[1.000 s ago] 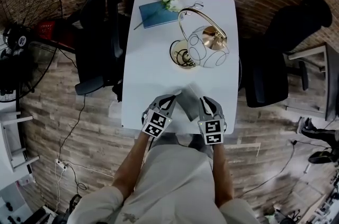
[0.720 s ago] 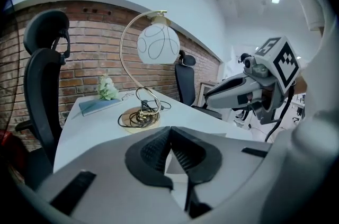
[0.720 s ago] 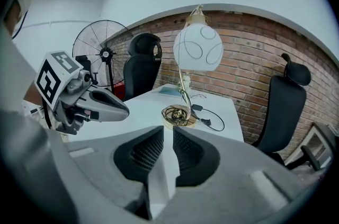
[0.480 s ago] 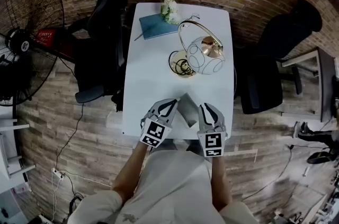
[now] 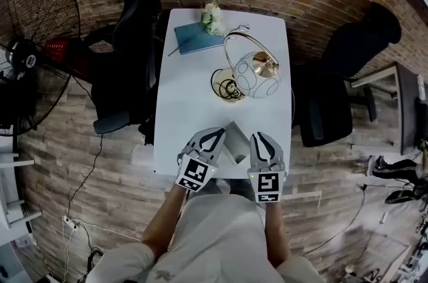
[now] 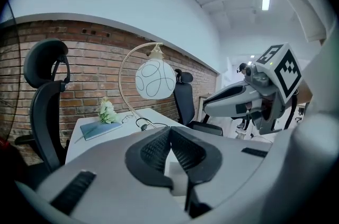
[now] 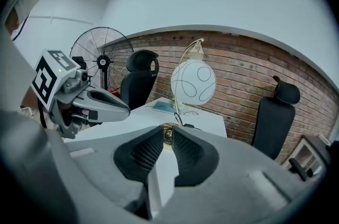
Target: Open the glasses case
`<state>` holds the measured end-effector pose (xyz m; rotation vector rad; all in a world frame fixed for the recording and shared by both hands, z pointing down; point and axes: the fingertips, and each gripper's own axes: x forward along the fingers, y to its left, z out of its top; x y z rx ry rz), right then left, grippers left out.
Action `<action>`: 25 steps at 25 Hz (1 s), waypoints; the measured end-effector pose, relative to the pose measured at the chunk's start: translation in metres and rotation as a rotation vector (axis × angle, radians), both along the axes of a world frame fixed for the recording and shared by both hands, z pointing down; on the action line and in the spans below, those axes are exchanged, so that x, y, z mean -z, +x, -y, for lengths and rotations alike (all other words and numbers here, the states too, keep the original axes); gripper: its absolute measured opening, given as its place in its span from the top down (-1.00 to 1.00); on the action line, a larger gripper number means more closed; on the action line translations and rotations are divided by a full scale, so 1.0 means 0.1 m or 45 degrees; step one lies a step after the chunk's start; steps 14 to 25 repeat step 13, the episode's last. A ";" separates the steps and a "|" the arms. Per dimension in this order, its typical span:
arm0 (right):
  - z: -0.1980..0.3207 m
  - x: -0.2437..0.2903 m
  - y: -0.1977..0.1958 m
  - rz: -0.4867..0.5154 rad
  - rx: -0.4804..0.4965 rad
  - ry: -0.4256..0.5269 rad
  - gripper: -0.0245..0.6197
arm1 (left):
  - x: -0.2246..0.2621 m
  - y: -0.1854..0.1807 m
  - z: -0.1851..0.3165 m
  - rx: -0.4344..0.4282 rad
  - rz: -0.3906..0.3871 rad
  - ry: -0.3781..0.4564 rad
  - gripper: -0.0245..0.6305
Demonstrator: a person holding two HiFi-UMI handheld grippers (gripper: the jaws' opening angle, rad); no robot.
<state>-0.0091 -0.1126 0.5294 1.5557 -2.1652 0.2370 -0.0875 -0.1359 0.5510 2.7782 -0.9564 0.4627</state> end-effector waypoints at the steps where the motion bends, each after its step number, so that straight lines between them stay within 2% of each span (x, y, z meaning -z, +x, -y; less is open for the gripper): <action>1: 0.01 0.02 0.00 0.002 0.004 0.005 0.80 | 0.01 0.00 0.01 0.004 0.001 0.002 0.91; 13: 0.09 0.12 0.34 0.064 0.101 0.032 0.80 | 0.09 0.22 0.00 0.091 0.056 0.013 0.91; 25: 0.09 0.12 0.34 0.064 0.101 0.032 0.80 | 0.09 0.22 0.00 0.091 0.056 0.013 0.91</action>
